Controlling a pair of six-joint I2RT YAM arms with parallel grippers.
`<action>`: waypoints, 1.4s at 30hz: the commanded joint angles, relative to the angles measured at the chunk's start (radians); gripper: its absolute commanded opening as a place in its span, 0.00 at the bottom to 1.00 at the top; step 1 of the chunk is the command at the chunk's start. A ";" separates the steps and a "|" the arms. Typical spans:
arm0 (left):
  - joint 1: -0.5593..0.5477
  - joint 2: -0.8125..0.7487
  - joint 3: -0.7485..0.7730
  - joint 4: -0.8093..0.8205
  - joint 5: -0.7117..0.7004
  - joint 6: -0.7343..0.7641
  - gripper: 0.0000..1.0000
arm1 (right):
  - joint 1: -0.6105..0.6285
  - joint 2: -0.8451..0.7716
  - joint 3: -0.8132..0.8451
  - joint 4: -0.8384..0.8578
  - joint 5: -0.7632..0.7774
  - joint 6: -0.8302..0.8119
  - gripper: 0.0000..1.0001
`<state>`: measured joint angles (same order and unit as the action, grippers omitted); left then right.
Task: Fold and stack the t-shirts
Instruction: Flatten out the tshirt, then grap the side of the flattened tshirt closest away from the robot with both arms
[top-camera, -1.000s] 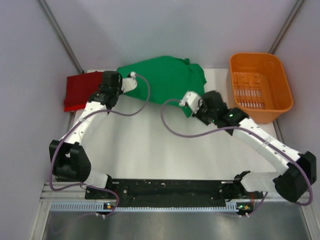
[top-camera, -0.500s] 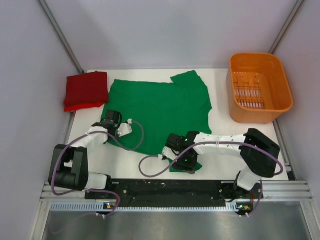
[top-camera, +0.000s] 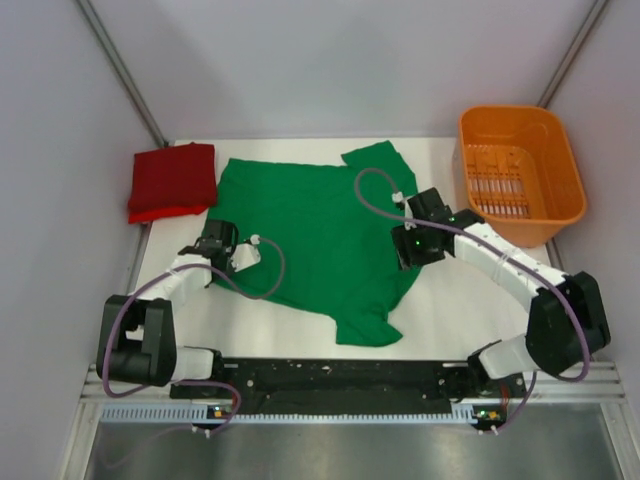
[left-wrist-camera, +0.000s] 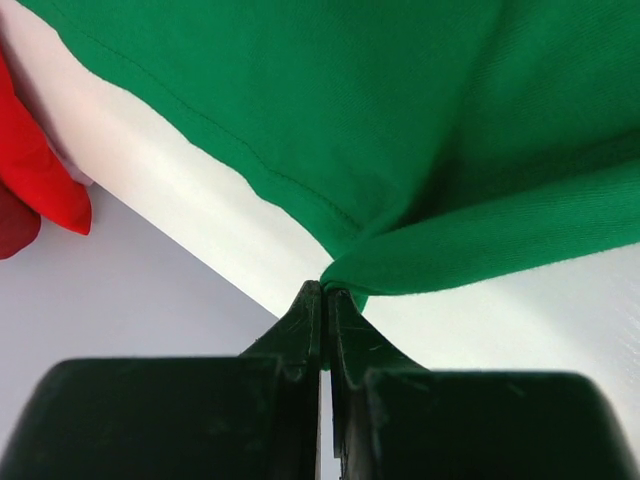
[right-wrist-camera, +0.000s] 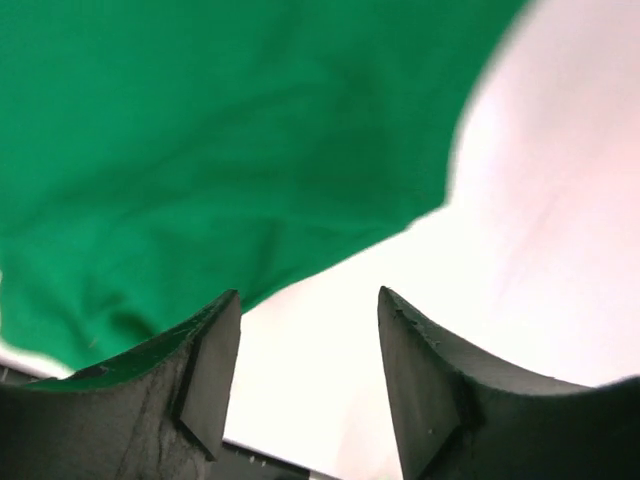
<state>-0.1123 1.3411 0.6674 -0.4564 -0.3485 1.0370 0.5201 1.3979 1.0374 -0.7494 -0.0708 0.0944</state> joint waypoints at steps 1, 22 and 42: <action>0.005 -0.028 0.009 -0.004 0.023 -0.028 0.00 | -0.075 0.050 -0.068 0.131 0.228 0.192 0.60; -0.007 -0.053 0.051 -0.194 0.207 -0.123 0.00 | -0.246 0.384 0.183 0.205 0.417 0.015 0.00; -0.059 -0.114 0.008 -0.125 0.167 -0.121 0.00 | 0.213 -0.142 -0.063 -0.175 -0.230 -1.025 0.59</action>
<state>-0.1715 1.2648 0.6395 -0.6155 -0.1692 0.9100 0.7326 1.2942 1.0527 -0.7353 -0.0360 -0.5671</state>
